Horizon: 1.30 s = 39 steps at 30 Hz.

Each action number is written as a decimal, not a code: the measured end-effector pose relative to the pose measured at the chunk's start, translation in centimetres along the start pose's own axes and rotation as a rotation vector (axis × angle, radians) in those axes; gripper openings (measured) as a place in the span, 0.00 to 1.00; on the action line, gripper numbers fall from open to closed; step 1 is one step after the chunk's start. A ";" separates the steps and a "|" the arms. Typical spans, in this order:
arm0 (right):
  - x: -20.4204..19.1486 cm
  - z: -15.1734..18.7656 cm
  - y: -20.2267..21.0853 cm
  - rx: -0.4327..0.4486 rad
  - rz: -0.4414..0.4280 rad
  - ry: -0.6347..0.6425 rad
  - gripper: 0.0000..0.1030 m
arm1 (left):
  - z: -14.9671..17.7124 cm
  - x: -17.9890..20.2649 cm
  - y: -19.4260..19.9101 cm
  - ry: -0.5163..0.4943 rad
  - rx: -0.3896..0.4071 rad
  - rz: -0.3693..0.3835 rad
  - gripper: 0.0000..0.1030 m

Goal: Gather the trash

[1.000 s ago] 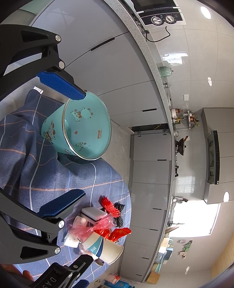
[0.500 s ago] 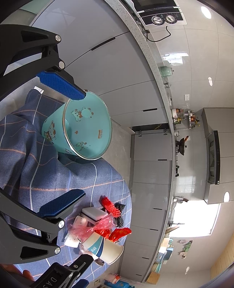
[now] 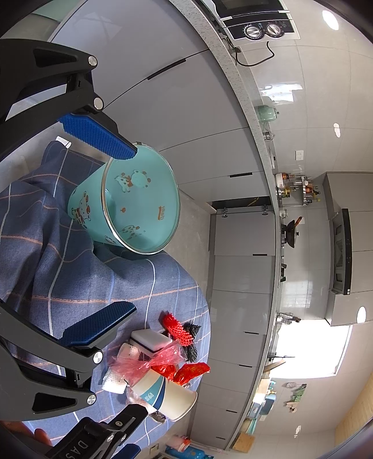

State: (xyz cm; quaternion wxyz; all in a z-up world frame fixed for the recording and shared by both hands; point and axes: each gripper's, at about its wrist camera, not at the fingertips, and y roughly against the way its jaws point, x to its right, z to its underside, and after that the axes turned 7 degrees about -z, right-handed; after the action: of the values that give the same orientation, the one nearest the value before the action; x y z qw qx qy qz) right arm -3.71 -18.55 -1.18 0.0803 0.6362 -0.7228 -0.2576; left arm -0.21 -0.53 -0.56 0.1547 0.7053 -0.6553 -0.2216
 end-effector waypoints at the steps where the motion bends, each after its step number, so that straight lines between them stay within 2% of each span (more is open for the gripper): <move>1: 0.0 0.0 0.0 -0.001 -0.002 -0.001 0.96 | 0.0 0.1 0.1 0.000 0.001 0.000 0.95; 20: 0.5 0.0 0.1 -0.003 -0.003 -0.009 0.96 | 0.0 -0.1 -0.2 0.005 -0.014 0.013 0.95; 29: 2.5 0.2 -0.1 -0.004 0.026 -0.042 0.96 | 0.1 -0.1 -0.8 0.005 -0.025 0.016 0.95; 35: 4.7 0.2 -0.3 0.001 0.066 -0.062 0.96 | 0.2 0.4 -1.0 -0.023 0.011 0.056 0.95; 39: 6.5 -0.2 -0.6 0.010 0.066 -0.103 0.95 | 0.5 0.9 -2.0 -0.027 -0.004 0.108 0.95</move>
State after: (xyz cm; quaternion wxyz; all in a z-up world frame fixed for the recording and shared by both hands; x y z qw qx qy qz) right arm -4.24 -24.92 -2.63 0.0482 0.5982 -0.7480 -0.2835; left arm 1.26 -1.20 -2.05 0.1589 0.6656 -0.6941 -0.2235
